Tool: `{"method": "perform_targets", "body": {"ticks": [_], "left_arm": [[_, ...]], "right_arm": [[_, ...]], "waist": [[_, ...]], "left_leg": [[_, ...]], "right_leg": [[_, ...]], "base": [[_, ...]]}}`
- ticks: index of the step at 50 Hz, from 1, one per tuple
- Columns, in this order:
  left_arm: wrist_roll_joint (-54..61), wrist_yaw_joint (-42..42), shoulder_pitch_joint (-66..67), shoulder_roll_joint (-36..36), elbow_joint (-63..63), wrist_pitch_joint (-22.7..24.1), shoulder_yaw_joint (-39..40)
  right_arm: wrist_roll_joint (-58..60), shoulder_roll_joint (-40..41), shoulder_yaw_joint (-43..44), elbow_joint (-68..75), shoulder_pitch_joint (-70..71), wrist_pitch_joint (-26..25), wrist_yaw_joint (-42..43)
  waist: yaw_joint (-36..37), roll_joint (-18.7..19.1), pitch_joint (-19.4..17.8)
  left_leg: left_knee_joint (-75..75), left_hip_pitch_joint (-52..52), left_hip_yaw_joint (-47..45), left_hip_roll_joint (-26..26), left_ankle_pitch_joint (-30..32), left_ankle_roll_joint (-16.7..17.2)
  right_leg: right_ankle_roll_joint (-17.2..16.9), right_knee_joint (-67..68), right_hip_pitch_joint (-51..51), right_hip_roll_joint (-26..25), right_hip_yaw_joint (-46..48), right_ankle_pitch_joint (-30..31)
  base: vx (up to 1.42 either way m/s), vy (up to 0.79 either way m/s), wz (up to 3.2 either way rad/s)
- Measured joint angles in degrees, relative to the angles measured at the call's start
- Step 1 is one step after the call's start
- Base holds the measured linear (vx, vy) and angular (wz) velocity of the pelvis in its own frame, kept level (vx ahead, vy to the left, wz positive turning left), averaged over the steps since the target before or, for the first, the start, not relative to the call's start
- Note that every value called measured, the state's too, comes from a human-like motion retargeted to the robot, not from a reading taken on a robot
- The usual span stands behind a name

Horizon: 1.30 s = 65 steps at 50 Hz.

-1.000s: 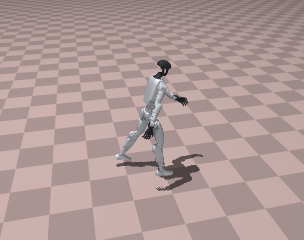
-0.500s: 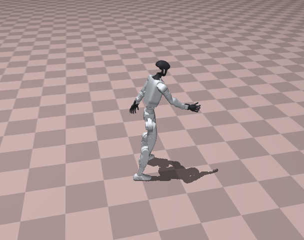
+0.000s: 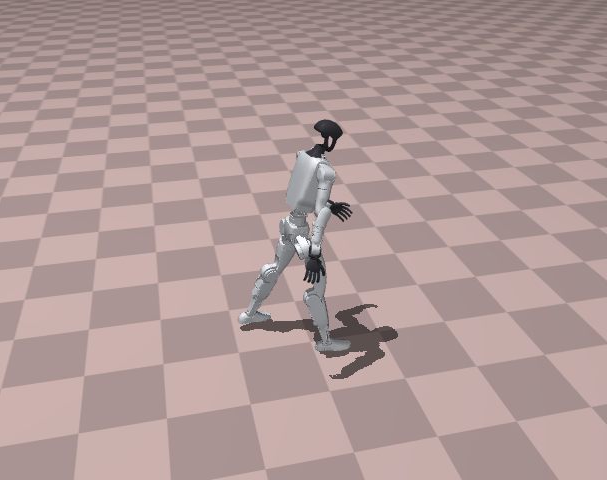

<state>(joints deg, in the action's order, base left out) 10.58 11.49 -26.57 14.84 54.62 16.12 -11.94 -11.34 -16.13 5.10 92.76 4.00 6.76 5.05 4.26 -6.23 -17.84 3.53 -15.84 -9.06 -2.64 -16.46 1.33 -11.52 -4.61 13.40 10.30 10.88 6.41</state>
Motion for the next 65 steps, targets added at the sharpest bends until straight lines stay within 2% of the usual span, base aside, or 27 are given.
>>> {"method": "perform_targets", "body": {"ticks": [2, 5, 10, 13, 18, 20, 23, 25, 28, 30, 33, 38, 40, 43, 45, 48, 53, 55, 59, 65], "left_arm": [[-5.4, 0.0, -0.8, 0.0, -5.7, -1.8, -3.1], [-11.5, -0.6, 0.0, -0.3, -11.1, -3.7, -5.6], [-11.4, -2.8, 7.9, -1.6, -11.2, -5.6, -5.6], [-12.5, -4.5, 14.5, -1.5, -6.5, -5.4, -4.7], [-13.2, -7.4, 24.6, -0.6, 7.0, -2.7, -3.4], [-11.3, -9.5, 27.3, -0.2, 13.2, -2.9, -1.8], [-8.9, -13.5, 30.6, 1.2, 22.0, -2.8, 0.4], [-8.7, -15.3, 32.5, 2.7, 26.5, -3.2, 1.5], [-8.6, -16.0, 35.2, 5.2, 30.0, -3.4, 2.8], [-7.2, -15.4, 36.7, 6.7, 31.0, -2.7, 4.0], [-3.1, -14.3, 37.1, 8.6, 32.3, -0.8, 5.4], [-3.8, -12.6, 29.5, 10.8, 36.8, 0.6, 2.5], [-6.9, -10.7, 23.6, 11.0, 38.0, -0.1, 0.6], [-9.3, -7.7, 13.1, 9.9, 37.1, -1.5, 0.7], [-9.1, -6.6, 6.1, 8.1, 35.4, -2.0, 1.8], [-5.8, -6.9, -3.7, 4.3, 31.7, -2.3, 2.3], [-5.8, -8.0, -18.8, -1.5, 25.7, -3.0, -4.7], [-9.6, -8.2, -24.2, -2.8, 23.0, -3.8, -8.6], [-12.2, -7.5, -30.3, -4.1, 14.9, -5.2, -11.1], [2.5, -3.7, -23.7, -6.2, 2.4, -2.6, -4.7]], "right_arm": [[-1.9, -0.9, 1.1, -0.8, -1.5, -0.9, -2.5], [-3.7, -2.1, 0.3, -1.5, -1.8, -1.4, -4.9], [-3.1, -3.5, -2.4, -2.5, 3.5, -1.5, -2.3], [-2.7, -3.5, -2.8, -4.3, 8.7, 0.3, 0.5], [-2.7, -0.9, -5.8, -8.2, 18.9, 5.5, 4.7], [-1.8, 0.4, -7.3, -9.8, 23.5, 5.9, 5.3], [-1.1, 2.8, -11.7, -12.8, 29.8, 7.3, 6.1], [-1.1, 4.3, -14.8, -15.5, 33.3, 7.9, 6.7], [-2.5, 6.1, -18.1, -20.8, 36.3, 9.3, 8.2], [-4.3, 7.0, -19.2, -24.2, 36.7, 10.8, 9.5], [-7.4, 8.3, -19.6, -27.6, 34.4, 13.4, 11.0], [-9.9, 9.6, -19.1, -28.3, 24.2, 15.9, 10.3], [-7.9, 9.7, -18.6, -26.6, 19.2, 15.1, 9.7], [-0.2, 9.4, -16.9, -21.5, 12.5, 11.3, 8.5], [4.5, 9.1, -15.8, -17.1, 8.8, 8.6, 6.5], [9.4, 8.4, -14.4, -10.2, 4.6, 4.7, 1.7], [14.9, 6.7, -12.6, -3.0, -0.3, -0.1, -5.7], [16.2, 6.2, -11.4, -2.3, -1.8, -1.3, -8.2], [16.3, 5.0, -8.1, -3.3, -3.3, -3.2, -12.3], [8.7, 1.6, -7.7, -4.3, 2.1, -2.7, -10.7]], "waist": [[-1.1, 1.2, 0.0], [-1.9, 2.8, -0.1], [-1.9, 3.2, 0.3], [-0.6, 3.5, 1.6], [3.4, 4.2, 3.1], [4.8, 4.7, 3.1], [7.3, 4.9, 2.5], [9.1, 4.5, 2.2], [11.9, 2.6, 2.0], [13.8, 0.8, 2.1], [15.7, -2.0, 2.6], [16.1, -4.5, 3.6], [16.1, -5.0, 3.9], [15.4, -5.1, 3.8], [13.8, -4.9, 3.5], [9.5, -4.4, 2.8], [1.4, -2.9, 1.1], [-1.0, -1.9, 0.5], [-4.3, 0.7, 0.2], [-6.8, 5.5, -0.1]], "left_leg": [[1.2, -1.0, 1.2, -0.3, 0.8, 0.0], [5.5, -1.6, 1.6, -0.7, 2.8, 0.4], [18.9, 2.4, -1.0, 1.3, 1.7, 0.3], [20.5, 6.1, -3.2, 2.9, -1.5, -0.4], [12.1, 11.9, -8.0, 3.8, -3.9, -2.0], [7.1, 14.8, -8.3, 3.2, -2.6, -2.5], [-1.0, 17.9, -8.8, 1.9, 3.8, -2.4], [-5.2, 19.3, -10.2, 1.0, 8.7, -2.0], [-7.5, 20.1, -14.3, -0.2, 12.0, -1.8], [-6.5, 19.7, -16.3, -0.8, 11.9, -1.8], [-3.6, 17.8, -17.3, -1.1, 8.3, -2.3], [-1.6, 14.7, -16.0, -1.3, 4.0, -4.0], [-0.9, 14.3, -15.0, -1.4, 3.1, -4.1], [0.3, 13.9, -13.6, -1.3, 1.7, -2.4], [0.7, 13.1, -12.1, -0.9, 1.0, -1.0], [0.5, 11.2, -8.7, 0.1, 0.3, 0.7], [-0.8, 6.9, -2.9, 1.5, -0.9, 2.2], [-1.5, 5.2, -1.1, 1.4, -1.3, 2.7], [-2.4, 2.7, 1.8, 1.4, -1.9, 2.6], [2.3, 2.1, 2.4, 0.7, -1.4, 1.5]], "right_leg": [[1.8, 1.9, -0.9, 0.4, 1.1, 1.3], [2.8, 4.9, -3.2, 0.6, 0.8, -2.5], [2.2, 7.7, -7.1, 1.7, -2.1, -7.3], [0.6, 8.0, -8.0, 1.6, -4.6, -8.8], [-1.9, 11.0, -8.3, 0.8, -8.4, -12.0], [-0.9, 7.2, -11.2, -0.3, -9.2, -11.6], [-0.1, 7.8, -13.0, -1.5, -10.8, -12.9], [0.5, 8.6, -13.9, -1.9, -12.0, -13.9], [1.1, 9.3, -15.4, -1.8, -13.9, -15.1], [1.3, 9.5, -16.5, -1.5, -15.3, -15.7], [1.6, 11.0, -17.9, -1.0, -17.1, -16.8], [2.8, 22.2, -15.4, -2.0, -15.5, -18.3], [3.7, 26.7, -12.2, -2.3, -13.2, -20.5], [5.0, 26.8, -8.4, -1.9, -7.7, -21.9], [5.3, 23.1, -7.1, -2.0, -5.2, -20.2], [4.5, 14.0, -6.2, -2.6, -4.8, -13.6], [0.7, 1.5, -3.9, -1.8, -7.2, -4.3], [-0.4, -0.2, -2.8, -1.0, -5.9, -4.2], [0.3, 1.3, -3.3, 0.6, -2.4, 0.1], [1.6, 4.5, -6.4, 1.0, -0.2, -5.3]], "base": [[0.57, -0.16, 0.20], [0.58, -0.18, -0.12], [0.55, -0.15, -0.54], [0.51, -0.07, -0.85], [0.47, 0.00, -0.88], [0.43, 0.05, -0.58], [0.43, 0.08, -0.65], [0.45, 0.11, -0.68], [0.47, 0.15, -0.71], [0.50, 0.19, -0.75], [0.49, 0.23, -0.53], [0.44, 0.24, 0.15], [0.38, 0.19, 0.48], [0.36, 0.14, 0.60], [0.36, 0.11, 0.84], [0.37, 0.09, 1.08], [0.40, 0.02, 1.10], [0.44, -0.05, 0.85], [0.45, -0.10, 0.62], [0.45, -0.15, 0.17]]}}
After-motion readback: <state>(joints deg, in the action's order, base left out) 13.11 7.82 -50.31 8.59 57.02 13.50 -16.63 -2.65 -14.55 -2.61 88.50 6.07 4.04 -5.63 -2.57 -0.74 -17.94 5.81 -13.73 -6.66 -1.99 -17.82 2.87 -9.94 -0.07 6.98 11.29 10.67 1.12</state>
